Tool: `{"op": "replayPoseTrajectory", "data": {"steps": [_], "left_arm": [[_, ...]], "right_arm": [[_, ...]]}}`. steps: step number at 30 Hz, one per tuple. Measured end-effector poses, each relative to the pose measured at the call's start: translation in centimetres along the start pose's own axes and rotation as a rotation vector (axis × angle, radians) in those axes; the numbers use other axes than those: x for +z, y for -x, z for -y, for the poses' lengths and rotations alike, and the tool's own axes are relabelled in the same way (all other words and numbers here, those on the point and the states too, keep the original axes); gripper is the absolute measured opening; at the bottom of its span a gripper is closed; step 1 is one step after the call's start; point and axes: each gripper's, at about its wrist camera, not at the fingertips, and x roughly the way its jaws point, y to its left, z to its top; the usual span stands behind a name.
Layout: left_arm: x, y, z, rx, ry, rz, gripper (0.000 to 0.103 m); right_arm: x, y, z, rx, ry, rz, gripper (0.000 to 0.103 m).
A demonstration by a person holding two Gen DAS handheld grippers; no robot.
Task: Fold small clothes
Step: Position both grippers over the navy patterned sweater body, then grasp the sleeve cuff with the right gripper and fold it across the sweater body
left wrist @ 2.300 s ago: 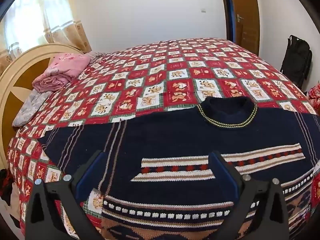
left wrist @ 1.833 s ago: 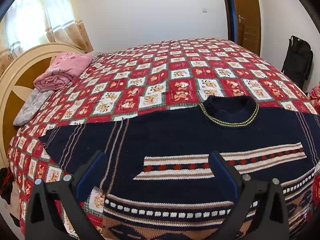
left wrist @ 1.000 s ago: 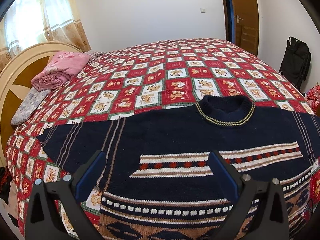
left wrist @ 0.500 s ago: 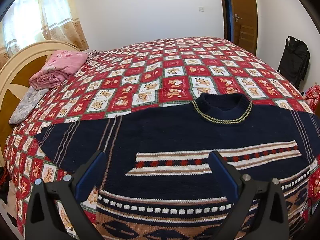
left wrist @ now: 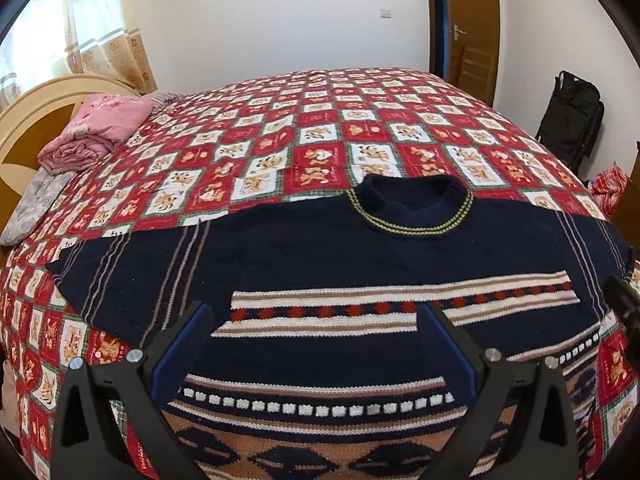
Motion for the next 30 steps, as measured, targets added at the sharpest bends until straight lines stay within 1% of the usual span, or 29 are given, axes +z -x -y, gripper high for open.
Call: {"op": "replayPoseTrajectory", "data": {"steps": [7, 11, 13, 16, 18, 20, 22, 24, 26, 29, 30], "left_arm": [[-0.2, 0.2, 0.7, -0.012, -0.010, 0.002, 0.103], [-0.2, 0.1, 0.9, -0.030, -0.014, 0.000, 0.103], [-0.1, 0.1, 0.8, -0.046, -0.011, 0.006, 0.103], [0.0, 0.0, 0.9, -0.099, 0.001, 0.008, 0.103], [0.1, -0.2, 1.2, -0.125, 0.002, 0.004, 0.103], [0.2, -0.5, 1.7, -0.128, -0.007, -0.007, 0.103], [0.3, -0.8, 2.1, -0.116, -0.025, -0.020, 0.103], [0.4, -1.1, 2.3, -0.102, -0.029, -0.030, 0.103], [0.5, -1.3, 2.1, -0.098, -0.016, -0.039, 0.103], [0.9, -1.8, 1.8, -0.087, 0.013, -0.051, 0.103], [0.9, -2.0, 1.8, -0.081, 0.019, -0.056, 0.103]], "right_arm": [[0.0, -0.4, 0.5, 0.004, -0.021, -0.018, 0.102], [0.0, -1.3, 1.8, 0.014, -0.056, -0.056, 0.102], [0.2, -1.6, 3.3, 0.012, -0.089, -0.062, 0.102], [1.1, -1.4, 6.4, 0.001, -0.143, -0.048, 0.102], [2.4, -1.8, 9.6, 0.010, -0.197, -0.063, 0.102], [4.2, -2.3, 14.1, 0.006, -0.287, -0.077, 0.102], [6.5, -2.7, 19.9, -0.074, -0.387, -0.049, 0.102], [8.5, -4.1, 24.9, -0.145, -0.441, -0.055, 0.102], [9.9, -7.3, 30.4, -0.228, -0.492, -0.116, 0.102], [9.5, -11.9, 35.9, -0.261, -0.584, -0.210, 0.102], [8.8, -13.7, 37.7, -0.248, -0.636, -0.253, 0.102]]}}
